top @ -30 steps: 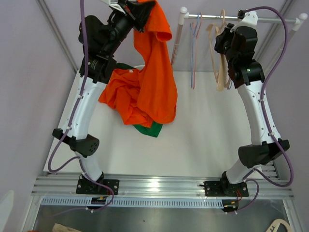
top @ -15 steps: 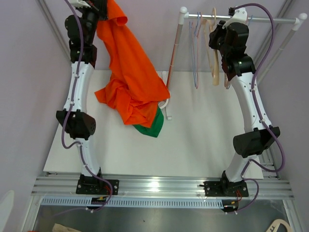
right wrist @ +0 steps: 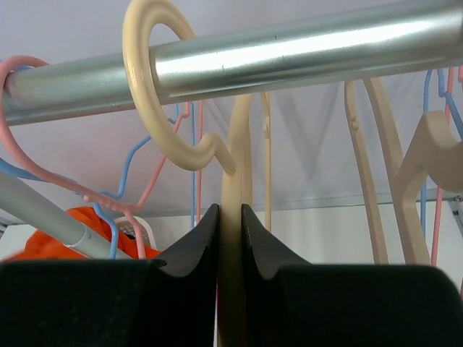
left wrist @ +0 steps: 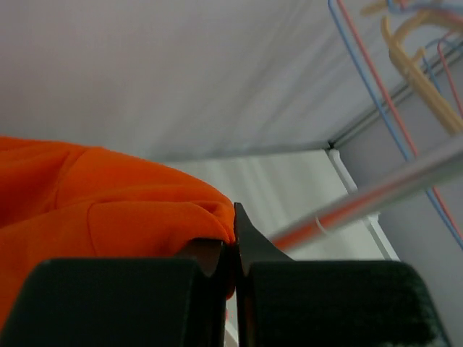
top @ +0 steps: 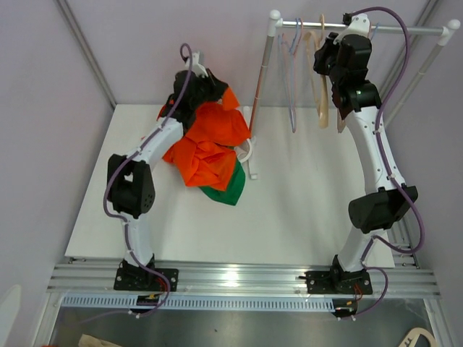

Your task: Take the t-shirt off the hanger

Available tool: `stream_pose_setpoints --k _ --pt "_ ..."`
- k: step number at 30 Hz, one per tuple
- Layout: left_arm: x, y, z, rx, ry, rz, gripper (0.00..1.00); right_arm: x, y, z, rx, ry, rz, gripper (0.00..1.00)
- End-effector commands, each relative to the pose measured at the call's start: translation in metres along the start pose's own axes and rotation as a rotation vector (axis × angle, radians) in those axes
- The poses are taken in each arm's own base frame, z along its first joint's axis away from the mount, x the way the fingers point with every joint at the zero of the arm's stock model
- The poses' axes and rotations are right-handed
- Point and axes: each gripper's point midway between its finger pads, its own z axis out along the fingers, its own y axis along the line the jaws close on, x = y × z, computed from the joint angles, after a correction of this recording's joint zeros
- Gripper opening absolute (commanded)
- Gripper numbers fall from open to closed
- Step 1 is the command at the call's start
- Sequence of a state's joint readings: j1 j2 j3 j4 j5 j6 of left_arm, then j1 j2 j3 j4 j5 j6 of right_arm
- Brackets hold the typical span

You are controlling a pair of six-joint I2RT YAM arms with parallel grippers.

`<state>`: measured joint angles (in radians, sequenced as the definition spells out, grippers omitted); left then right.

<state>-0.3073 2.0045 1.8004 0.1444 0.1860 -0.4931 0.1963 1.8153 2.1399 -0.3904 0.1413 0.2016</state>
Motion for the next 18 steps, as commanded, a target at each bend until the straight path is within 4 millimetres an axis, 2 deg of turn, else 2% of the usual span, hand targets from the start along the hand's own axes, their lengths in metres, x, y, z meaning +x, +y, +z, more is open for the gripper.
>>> stream_pose_setpoints --k 1,2,3,4,5,7,9,14,15,16,17,18 --pt "-0.047 -0.029 -0.046 -0.024 -0.109 -0.045 0.01 -0.030 0.000 -0.017 -0.005 -0.080 0.014 0.00" --pt "-0.048 -0.028 -0.056 -0.075 -0.118 -0.066 0.01 -0.024 -0.002 -0.016 0.001 -0.069 0.011 0.00" --pt "-0.021 -0.016 -0.060 -0.159 -0.072 -0.081 0.01 -0.026 -0.004 -0.016 0.008 -0.077 0.014 0.00" --pt "-0.016 -0.005 -0.064 -0.224 -0.083 -0.085 0.01 -0.023 -0.005 -0.015 0.010 -0.071 0.011 0.00" --pt "0.005 0.006 -0.067 -0.272 -0.047 -0.104 0.01 -0.024 -0.004 -0.015 0.008 -0.072 0.010 0.00" --pt "0.030 0.032 -0.072 -0.389 0.015 -0.121 0.01 -0.022 -0.005 -0.014 0.011 -0.067 0.009 0.00" --pt "0.044 0.051 -0.074 -0.467 0.045 -0.136 0.01 -0.023 -0.004 -0.015 0.006 -0.069 0.009 0.00" --pt "0.074 0.072 -0.075 -0.510 0.169 -0.174 0.01 -0.028 -0.005 -0.018 0.002 -0.077 0.006 0.00" --pt "0.069 0.069 -0.069 -0.494 0.175 -0.175 0.01 -0.027 -0.004 -0.018 0.000 -0.075 0.007 0.00" --pt "0.090 0.078 -0.066 -0.515 0.240 -0.180 0.04 -0.026 -0.003 -0.018 -0.006 -0.072 0.010 0.00" --pt "0.102 0.080 -0.063 -0.492 0.287 -0.199 0.07 -0.026 -0.003 -0.018 -0.006 -0.070 0.011 0.00" --pt "0.101 0.080 -0.057 -0.474 0.303 -0.218 0.12 -0.025 -0.003 -0.018 -0.005 -0.068 0.012 0.00"
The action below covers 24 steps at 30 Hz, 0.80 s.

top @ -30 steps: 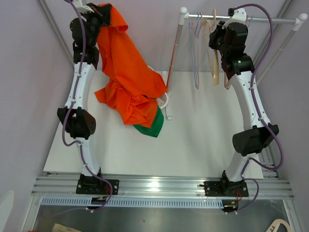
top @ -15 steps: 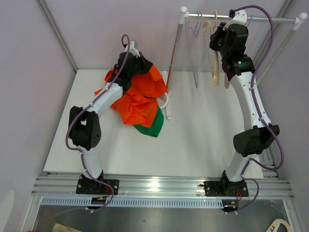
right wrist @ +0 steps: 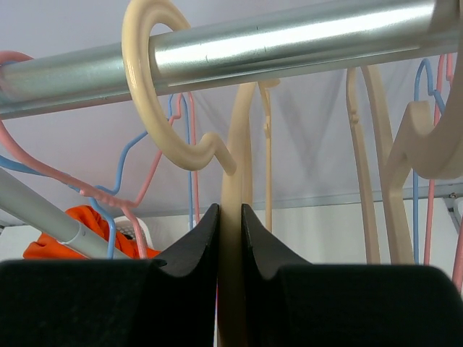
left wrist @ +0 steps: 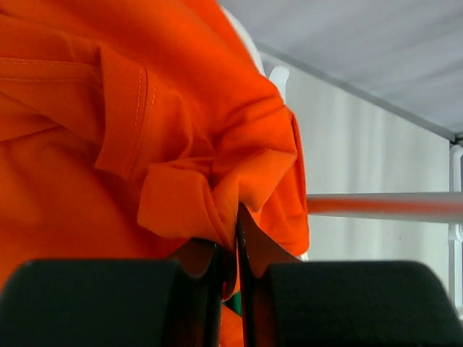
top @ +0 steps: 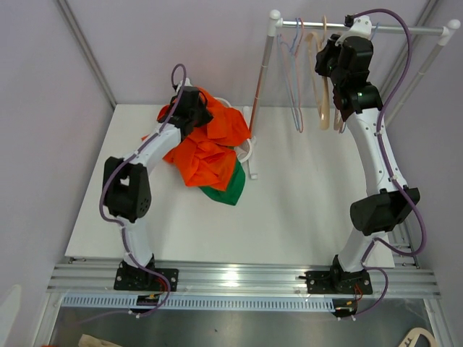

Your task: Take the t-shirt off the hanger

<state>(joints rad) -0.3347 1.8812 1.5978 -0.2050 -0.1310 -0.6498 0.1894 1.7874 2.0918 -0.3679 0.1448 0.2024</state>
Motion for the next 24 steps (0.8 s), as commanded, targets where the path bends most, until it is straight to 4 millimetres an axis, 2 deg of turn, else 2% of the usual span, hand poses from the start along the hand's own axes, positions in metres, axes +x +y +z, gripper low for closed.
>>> stream_pose_setpoints --k 1,2,3,5,10,11,13,14,15,16,17,18,19,22,24 --pt "0.031 0.015 0.026 -0.016 0.162 -0.067 0.13 -0.024 0.002 -0.014 -0.013 -0.058 0.013 0.00" --pt "0.033 0.020 0.032 0.004 0.190 -0.097 0.14 -0.023 0.003 -0.013 -0.017 -0.056 0.013 0.00" --pt "0.042 0.015 0.033 0.060 0.247 -0.129 0.14 -0.022 0.003 -0.014 -0.020 -0.052 0.014 0.00" --pt "0.048 0.019 0.039 0.085 0.278 -0.169 0.13 -0.020 0.002 -0.014 -0.019 -0.048 0.015 0.00" --pt "0.039 0.014 0.033 0.103 0.260 -0.159 0.18 -0.023 0.002 -0.017 -0.020 -0.058 0.010 0.00" --pt "0.034 0.011 0.030 0.111 0.250 -0.156 0.22 -0.025 0.001 -0.017 -0.015 -0.064 0.013 0.00" --pt "0.027 0.004 0.025 0.138 0.238 -0.141 0.37 -0.025 0.001 -0.016 -0.013 -0.065 0.013 0.00" --pt "0.025 0.004 0.023 0.139 0.231 -0.140 0.58 -0.025 0.001 -0.016 -0.013 -0.065 0.014 0.00" --pt "0.016 -0.002 0.016 0.156 0.211 -0.137 0.70 -0.026 0.003 -0.016 -0.019 -0.066 0.015 0.00" --pt "0.012 -0.003 0.014 0.162 0.191 -0.129 0.79 -0.024 0.002 -0.015 -0.016 -0.062 0.016 0.00" --pt "0.008 -0.005 0.011 0.173 0.175 -0.122 0.84 -0.026 0.003 -0.016 -0.019 -0.066 0.016 0.00" --pt "-0.002 -0.010 0.002 0.190 0.146 -0.115 0.95 -0.027 0.003 -0.017 -0.019 -0.069 0.018 0.00" --pt "-0.011 -0.016 -0.002 0.214 0.115 -0.098 0.98 -0.028 0.003 -0.017 -0.021 -0.070 0.017 0.00" --pt "-0.040 -0.032 -0.025 0.261 0.033 -0.045 0.99 -0.031 0.004 -0.018 -0.024 -0.076 0.018 0.00" --pt "-0.057 -0.040 -0.038 0.275 -0.021 -0.021 0.99 -0.032 0.005 -0.018 -0.025 -0.077 0.016 0.07"
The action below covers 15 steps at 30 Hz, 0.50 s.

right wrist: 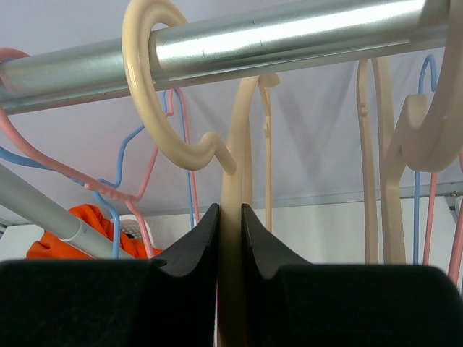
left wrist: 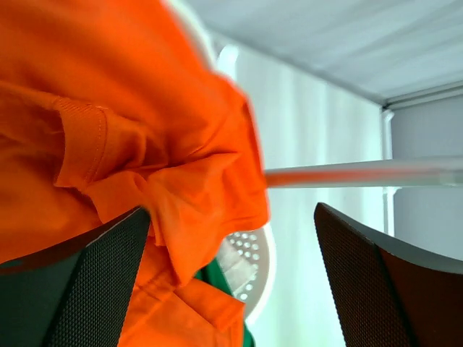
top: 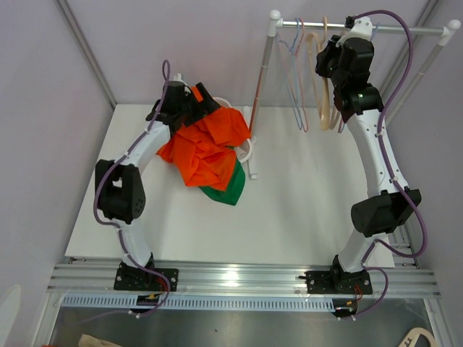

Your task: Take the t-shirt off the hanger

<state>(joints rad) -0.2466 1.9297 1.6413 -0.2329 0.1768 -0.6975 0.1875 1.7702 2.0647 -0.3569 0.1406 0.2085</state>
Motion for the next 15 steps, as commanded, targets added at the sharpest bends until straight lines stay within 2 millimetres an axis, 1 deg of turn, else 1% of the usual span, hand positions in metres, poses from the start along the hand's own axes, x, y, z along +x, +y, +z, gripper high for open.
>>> stream_pose_setpoints --k 1,3,4,5,6,7,8,9,10,11,12,13,14,15 --pt "-0.061 -0.058 -0.058 0.127 -0.209 0.123 0.99 -0.032 0.006 -0.015 -0.023 -0.075 0.011 0.11" --pt "-0.069 -0.066 -0.072 0.127 -0.247 0.161 1.00 -0.036 0.006 -0.016 -0.024 -0.083 0.012 0.17" --pt "-0.074 -0.075 -0.084 0.137 -0.271 0.176 1.00 -0.037 0.007 -0.016 -0.026 -0.085 0.011 0.26" --pt "-0.076 -0.075 -0.090 0.123 -0.285 0.187 1.00 -0.037 0.006 -0.015 -0.024 -0.083 0.012 0.31" --pt "-0.079 -0.078 -0.096 0.117 -0.302 0.210 0.99 -0.038 0.007 -0.016 -0.025 -0.086 0.013 0.34" --pt "-0.078 -0.082 -0.102 0.115 -0.312 0.224 0.99 -0.043 0.007 -0.018 -0.024 -0.095 0.014 0.35" --pt "-0.083 -0.085 -0.113 0.103 -0.341 0.235 1.00 -0.044 0.007 -0.019 -0.021 -0.095 0.009 0.35" --pt "-0.084 -0.087 -0.118 0.100 -0.351 0.258 0.99 -0.046 0.007 -0.021 -0.018 -0.100 0.006 0.36" --pt "-0.082 -0.091 -0.123 0.104 -0.353 0.272 0.99 -0.050 0.006 -0.024 -0.012 -0.107 0.002 0.39" --pt "-0.085 -0.096 -0.132 0.103 -0.374 0.281 0.99 -0.054 0.007 -0.026 -0.014 -0.115 -0.003 0.40" --pt "-0.087 -0.094 -0.136 0.079 -0.391 0.293 1.00 -0.059 0.006 -0.030 -0.009 -0.124 -0.010 0.40" --pt "-0.086 -0.098 -0.140 0.086 -0.393 0.302 1.00 -0.060 0.006 -0.033 -0.007 -0.116 -0.016 0.40" --pt "-0.087 -0.101 -0.147 0.092 -0.404 0.307 0.99 -0.069 0.007 -0.038 -0.010 -0.131 -0.018 0.40" --pt "-0.087 -0.103 -0.151 0.094 -0.406 0.313 0.99 -0.072 0.008 -0.042 -0.013 -0.134 -0.018 0.40"
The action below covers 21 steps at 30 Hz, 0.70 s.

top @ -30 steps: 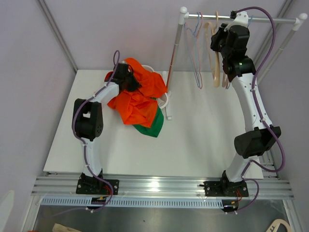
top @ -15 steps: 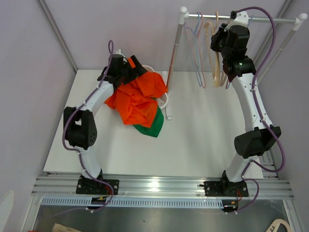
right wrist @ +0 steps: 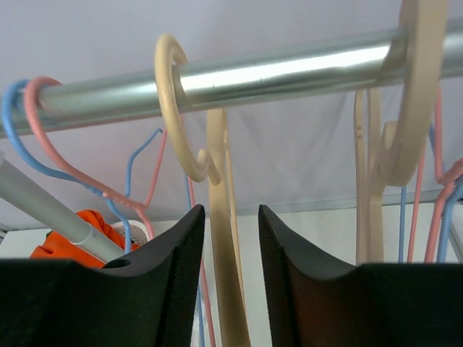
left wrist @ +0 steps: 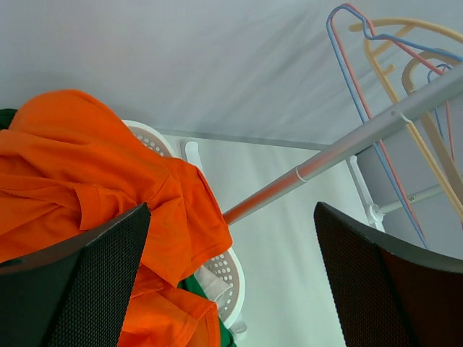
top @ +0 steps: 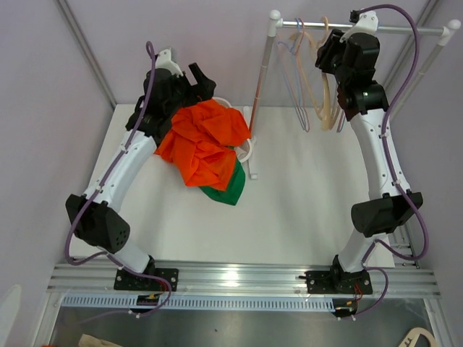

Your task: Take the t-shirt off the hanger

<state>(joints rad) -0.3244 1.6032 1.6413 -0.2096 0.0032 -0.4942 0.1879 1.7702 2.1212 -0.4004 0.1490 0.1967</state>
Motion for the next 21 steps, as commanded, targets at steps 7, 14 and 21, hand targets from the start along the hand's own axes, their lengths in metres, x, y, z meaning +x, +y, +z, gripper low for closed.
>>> stream_pose_setpoints --k 7,14,21 --pt "-0.020 -0.026 -0.063 0.044 -0.067 0.092 1.00 -0.077 0.013 -0.099 -0.014 -0.160 -0.034 0.95" --pt "0.007 -0.037 -0.139 0.161 -0.025 0.072 0.99 -0.037 0.006 -0.184 -0.039 -0.169 0.028 0.99" --pt "0.069 -0.033 -0.205 0.269 0.032 0.029 1.00 0.055 0.010 -0.236 -0.128 0.007 0.092 0.99"
